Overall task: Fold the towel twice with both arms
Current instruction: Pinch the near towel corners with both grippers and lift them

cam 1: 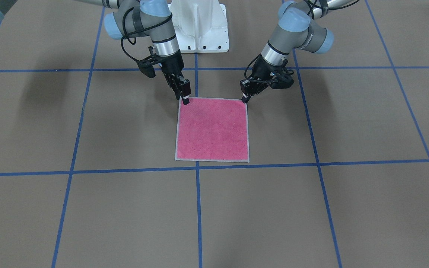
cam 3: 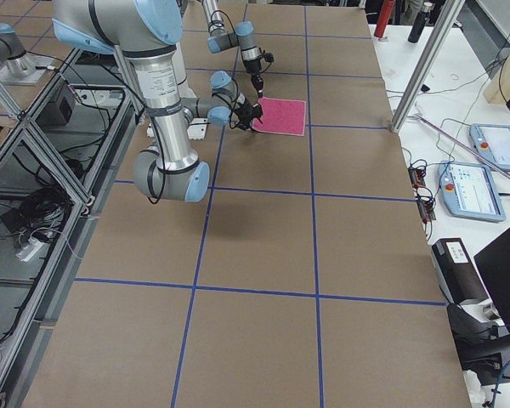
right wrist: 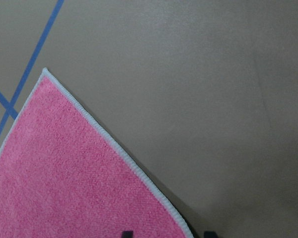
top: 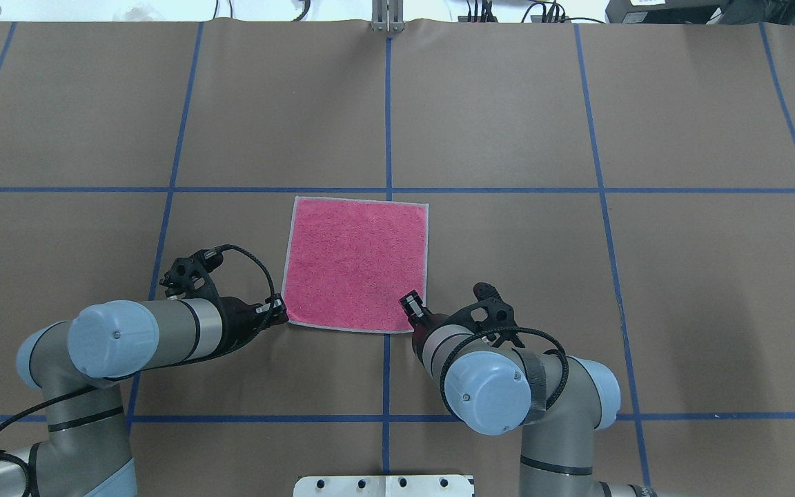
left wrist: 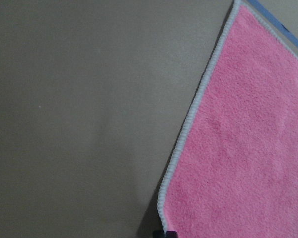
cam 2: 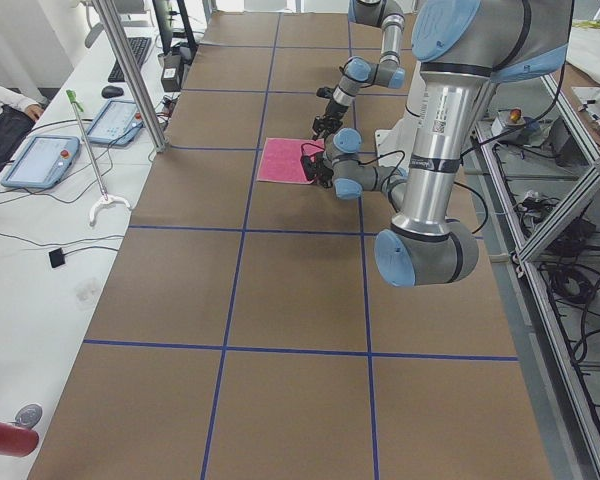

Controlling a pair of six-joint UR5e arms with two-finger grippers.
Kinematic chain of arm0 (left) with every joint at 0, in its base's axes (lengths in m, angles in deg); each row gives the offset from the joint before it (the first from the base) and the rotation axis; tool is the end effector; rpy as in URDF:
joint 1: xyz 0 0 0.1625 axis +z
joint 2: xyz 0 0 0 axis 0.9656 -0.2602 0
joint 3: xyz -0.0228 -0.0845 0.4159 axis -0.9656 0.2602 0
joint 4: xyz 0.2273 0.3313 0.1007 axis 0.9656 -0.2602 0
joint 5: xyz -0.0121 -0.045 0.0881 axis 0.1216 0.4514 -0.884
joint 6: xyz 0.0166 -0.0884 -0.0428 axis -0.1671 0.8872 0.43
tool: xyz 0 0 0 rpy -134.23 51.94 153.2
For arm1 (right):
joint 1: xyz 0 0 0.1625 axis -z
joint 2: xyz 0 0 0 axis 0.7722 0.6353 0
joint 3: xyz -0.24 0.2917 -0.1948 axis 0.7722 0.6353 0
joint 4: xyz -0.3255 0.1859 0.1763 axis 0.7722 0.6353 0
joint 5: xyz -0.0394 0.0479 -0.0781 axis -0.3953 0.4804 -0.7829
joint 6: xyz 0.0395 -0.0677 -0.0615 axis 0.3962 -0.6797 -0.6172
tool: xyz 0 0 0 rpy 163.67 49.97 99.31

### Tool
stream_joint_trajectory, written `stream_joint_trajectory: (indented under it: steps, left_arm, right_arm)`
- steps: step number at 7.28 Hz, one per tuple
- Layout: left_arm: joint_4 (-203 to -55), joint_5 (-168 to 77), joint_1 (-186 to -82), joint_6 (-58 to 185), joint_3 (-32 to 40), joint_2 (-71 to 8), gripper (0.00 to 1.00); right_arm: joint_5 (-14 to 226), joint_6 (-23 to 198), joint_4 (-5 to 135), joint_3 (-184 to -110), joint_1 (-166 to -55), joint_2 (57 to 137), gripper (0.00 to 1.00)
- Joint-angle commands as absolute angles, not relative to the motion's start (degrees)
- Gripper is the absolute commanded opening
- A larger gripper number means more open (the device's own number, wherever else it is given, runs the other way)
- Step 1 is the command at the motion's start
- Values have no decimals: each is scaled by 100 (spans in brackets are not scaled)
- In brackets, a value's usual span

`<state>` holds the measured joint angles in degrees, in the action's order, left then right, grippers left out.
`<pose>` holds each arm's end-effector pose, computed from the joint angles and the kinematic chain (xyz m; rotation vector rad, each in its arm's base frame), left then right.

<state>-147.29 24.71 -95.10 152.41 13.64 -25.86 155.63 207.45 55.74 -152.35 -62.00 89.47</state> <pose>0.5069 -0.3252 0.3543 0.0467 1.2168 -0.4963 -0.6029 -0.2880 0.2712 -0.0484 -1.1081 1.0638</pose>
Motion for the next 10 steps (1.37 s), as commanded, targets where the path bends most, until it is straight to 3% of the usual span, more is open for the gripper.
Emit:
stream_joint_trajectory:
  steps: [1, 4, 7, 8, 9, 10]
  left_arm:
    - [-14729, 2467, -9513, 15244, 1363, -2586, 0]
    - [-14729, 2467, -9505, 15244, 1363, -2595, 0]
    - [-14729, 2458, -9487, 15244, 1363, -2595, 0]
    - [-14729, 2467, -9478, 15244, 1363, -2604, 0]
    - [-14729, 2458, -9478, 15244, 1363, -2604, 0]
    - [-14729, 2458, -9478, 15244, 1363, -2612, 0]
  right_arm:
    - [15563, 20741, 5565, -15269, -6215, 8985, 47]
    - [15554, 20750, 5565, -15401, -6190, 9038, 46]
    - [15545, 20759, 5565, -15392, -6145, 9038, 37]
    - [15545, 20759, 5565, -15392, -6145, 9038, 23]
    - [15545, 20776, 5556, -15401, -6145, 9038, 0]
    - [15484, 20776, 5556, -15401, -6145, 9038, 0]
